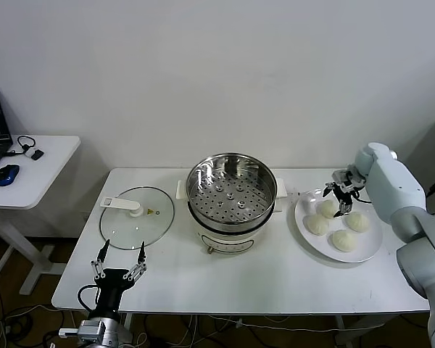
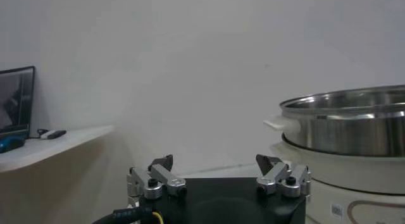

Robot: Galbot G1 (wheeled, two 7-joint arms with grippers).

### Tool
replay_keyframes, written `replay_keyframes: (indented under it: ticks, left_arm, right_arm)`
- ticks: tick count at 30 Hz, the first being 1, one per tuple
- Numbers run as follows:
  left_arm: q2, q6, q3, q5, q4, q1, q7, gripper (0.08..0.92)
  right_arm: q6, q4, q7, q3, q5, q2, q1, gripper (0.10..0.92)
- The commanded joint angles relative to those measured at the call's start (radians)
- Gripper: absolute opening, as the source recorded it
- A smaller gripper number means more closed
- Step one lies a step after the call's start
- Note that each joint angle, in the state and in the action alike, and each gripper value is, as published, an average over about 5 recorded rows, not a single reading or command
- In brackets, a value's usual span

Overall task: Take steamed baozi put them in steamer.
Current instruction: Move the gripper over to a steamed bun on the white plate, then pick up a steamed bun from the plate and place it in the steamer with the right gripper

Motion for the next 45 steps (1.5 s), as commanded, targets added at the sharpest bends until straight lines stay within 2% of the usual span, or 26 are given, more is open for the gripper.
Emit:
replay_keyframes:
  ticks: [1,15,21,31,36,45]
  left_arm:
    - [-0.001,-0.003,-0.001,-0.002,0.000,0.004,-0.001,0.823]
    - [-0.002,-0.005,0.001,-0.002,0.002,0.008,-0.003,0.823]
    - [-0.002,-0.006,0.001,-0.002,0.002,0.010,-0.004,0.823]
    - [-0.004,-0.009,0.000,-0.003,0.002,0.014,-0.007,0.823]
    - [-0.004,-0.009,-0.004,-0.005,0.000,0.016,-0.009,0.823]
    - [-0.005,-0.007,0.000,-0.001,0.000,0.018,-0.020,0.823]
  right_arm:
    - [0.003,-0.028,0.018,0.060,-0.094,0.021,-0.001,0.823]
    - [-0.009,-0.038,0.022,0.102,-0.135,0.020,-0.009,0.816]
    - [-0.011,-0.038,0.024,0.116,-0.144,0.022,-0.013,0.726]
    - [0.011,-0.014,0.013,0.107,-0.128,0.016,-0.002,0.713]
    - [0.031,0.089,-0.027,-0.009,0.006,-0.025,0.003,0.712]
    - [0.007,0.447,-0.075,-0.295,0.297,-0.175,0.023,0.712]
